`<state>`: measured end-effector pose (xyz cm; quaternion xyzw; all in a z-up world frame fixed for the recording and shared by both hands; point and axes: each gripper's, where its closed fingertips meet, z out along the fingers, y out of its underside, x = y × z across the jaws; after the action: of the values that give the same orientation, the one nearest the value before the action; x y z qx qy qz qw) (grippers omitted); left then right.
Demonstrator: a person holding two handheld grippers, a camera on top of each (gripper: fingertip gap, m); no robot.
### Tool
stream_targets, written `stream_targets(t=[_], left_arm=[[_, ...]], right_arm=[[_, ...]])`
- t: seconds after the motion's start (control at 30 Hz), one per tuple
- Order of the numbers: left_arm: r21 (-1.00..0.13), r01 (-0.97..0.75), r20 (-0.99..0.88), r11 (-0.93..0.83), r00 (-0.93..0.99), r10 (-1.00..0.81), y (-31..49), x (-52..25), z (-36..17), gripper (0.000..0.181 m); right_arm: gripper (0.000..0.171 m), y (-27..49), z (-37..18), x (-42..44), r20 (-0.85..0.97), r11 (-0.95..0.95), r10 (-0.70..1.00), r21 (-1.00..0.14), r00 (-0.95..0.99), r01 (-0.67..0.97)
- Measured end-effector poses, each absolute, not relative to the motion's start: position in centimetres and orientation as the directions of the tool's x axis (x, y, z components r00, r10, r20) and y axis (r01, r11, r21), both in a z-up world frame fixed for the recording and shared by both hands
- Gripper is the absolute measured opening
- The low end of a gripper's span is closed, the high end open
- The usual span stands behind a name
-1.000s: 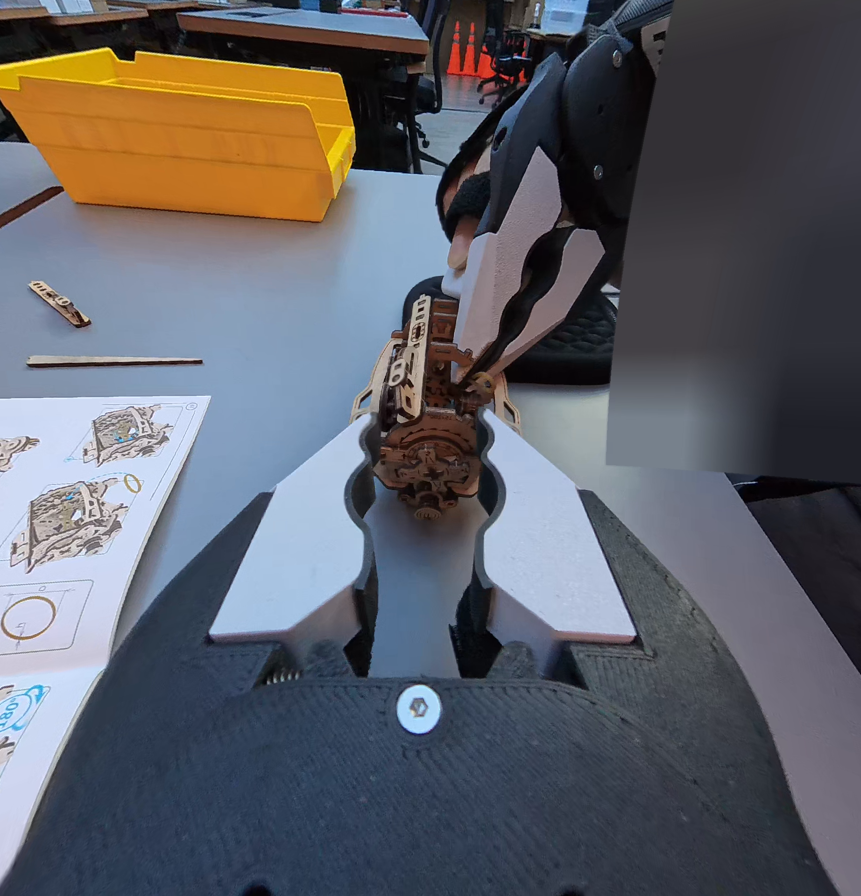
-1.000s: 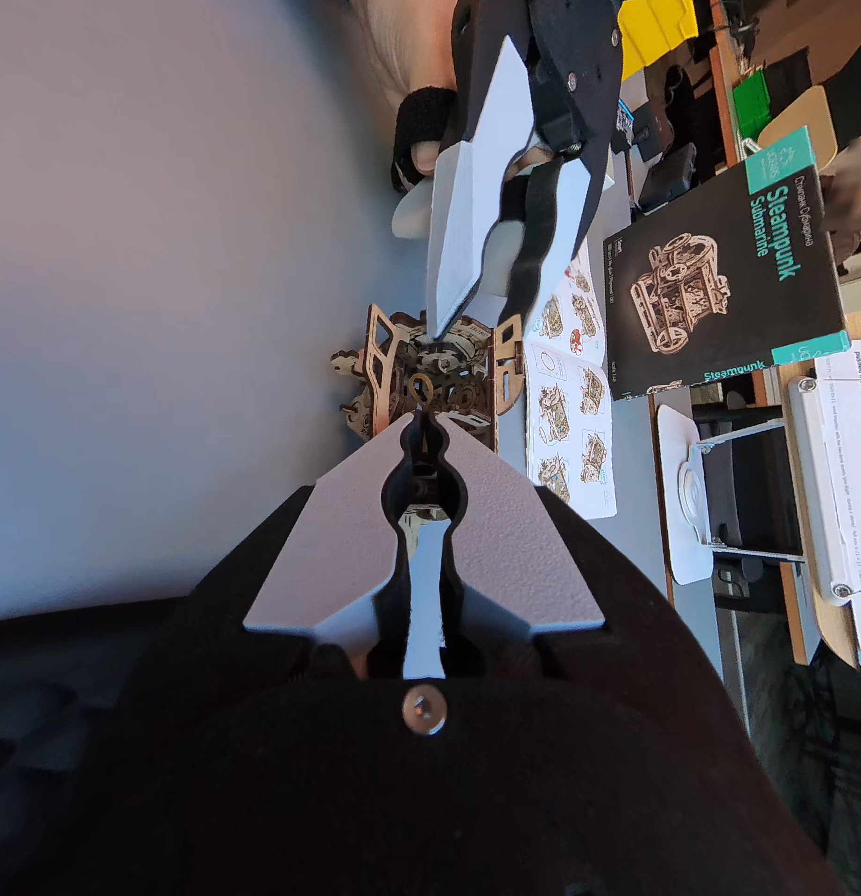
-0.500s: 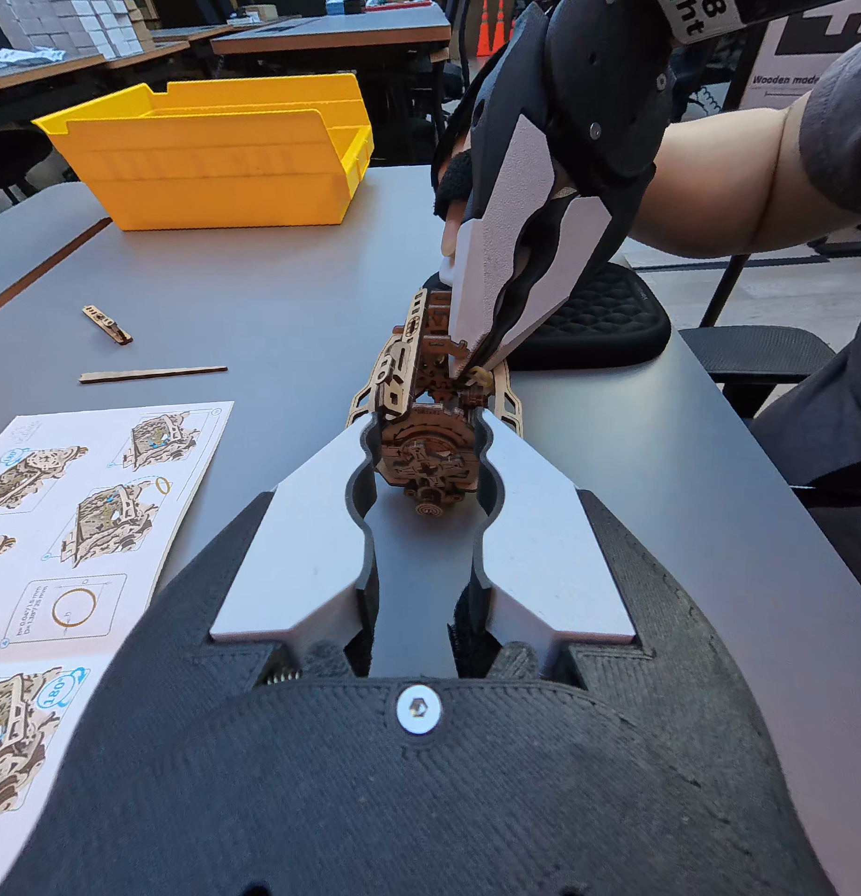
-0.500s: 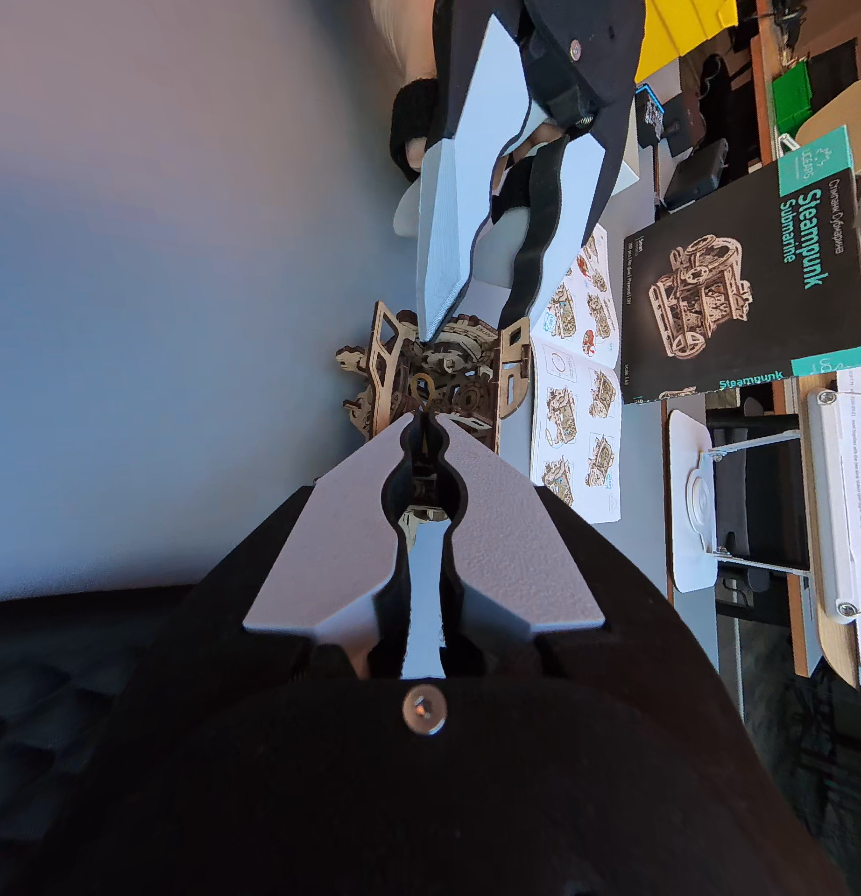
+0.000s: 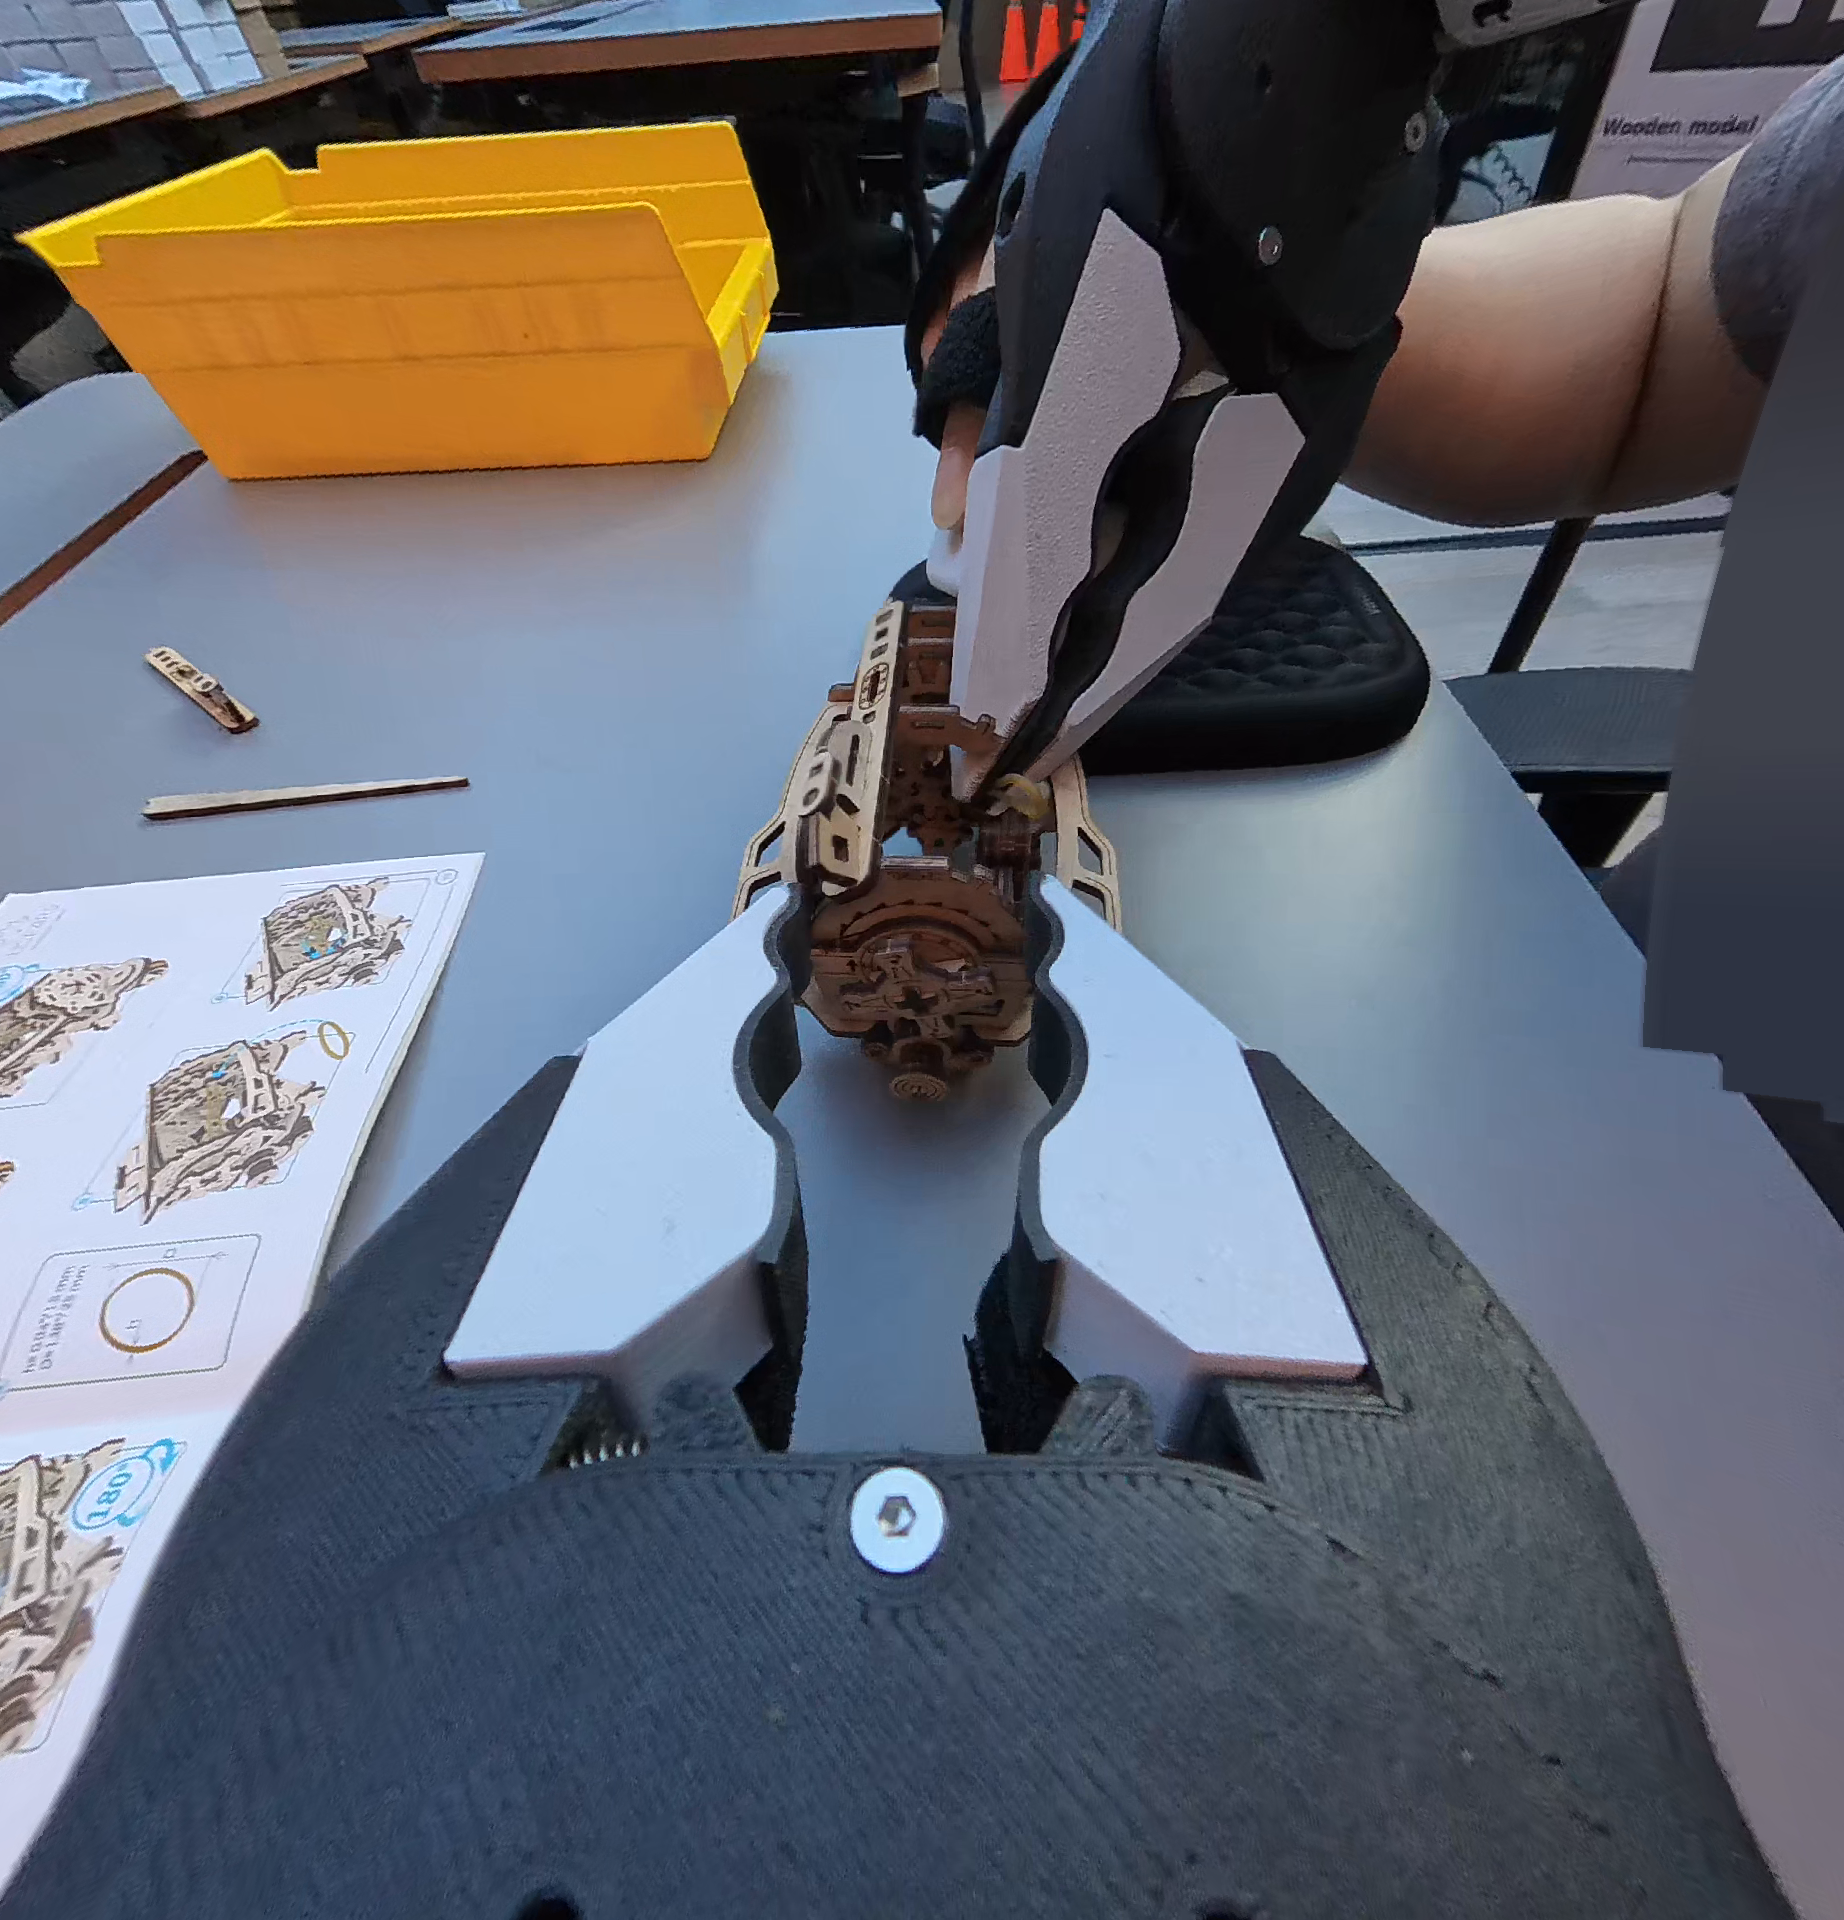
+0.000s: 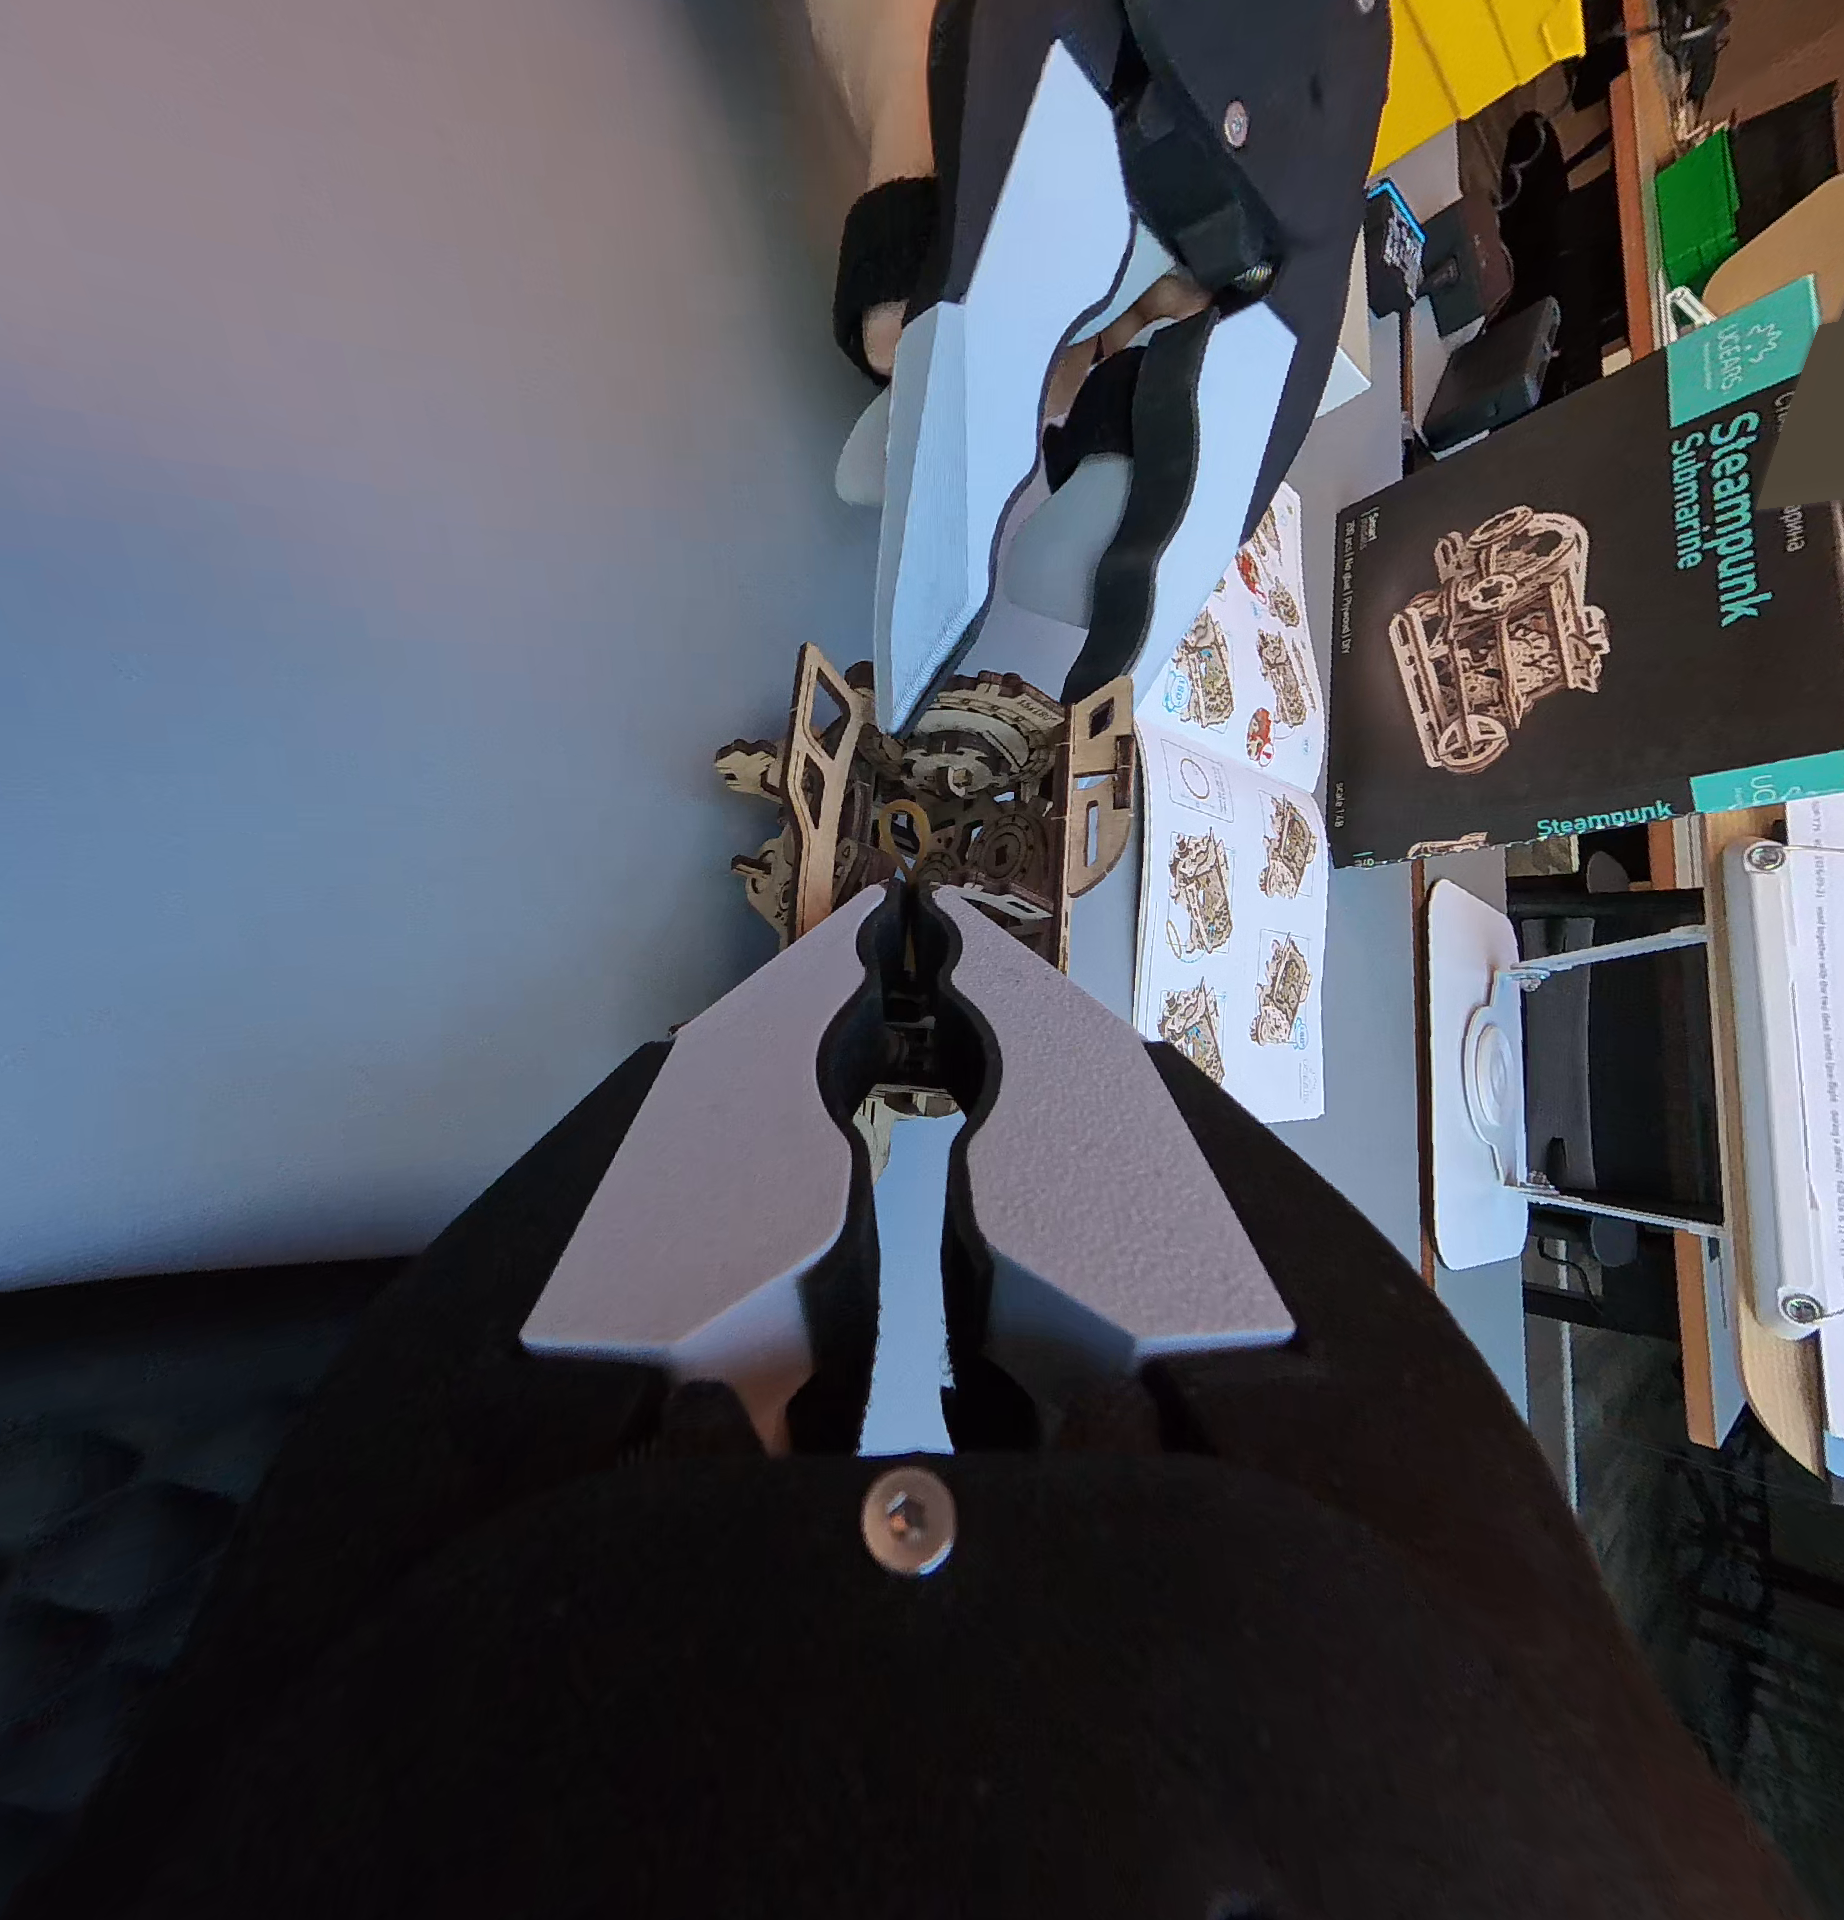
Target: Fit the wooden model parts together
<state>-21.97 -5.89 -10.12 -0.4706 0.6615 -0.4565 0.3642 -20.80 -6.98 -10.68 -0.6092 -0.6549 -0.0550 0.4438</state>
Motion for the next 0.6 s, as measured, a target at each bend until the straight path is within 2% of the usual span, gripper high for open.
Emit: stream_targets(t=[0.27,0.6], left_arm=[[-0.948,-0.296,-0.025,0.116,-0.294,-0.956,-5.81,-21.89,-10.1,0.038],[-0.948,-0.289,-0.05,0.136,-0.287,-0.957,-5.96,-21.86,-10.07,0.037]], right_arm=[[0.0,-6.91,-10.58,-20.83,0.663,0.232,0.73,-0.467,0.165,0.853],[0.0,-7.12,-10.67,-20.88,0.71,0.227,0.693,-0.384,0.129,0.895]])
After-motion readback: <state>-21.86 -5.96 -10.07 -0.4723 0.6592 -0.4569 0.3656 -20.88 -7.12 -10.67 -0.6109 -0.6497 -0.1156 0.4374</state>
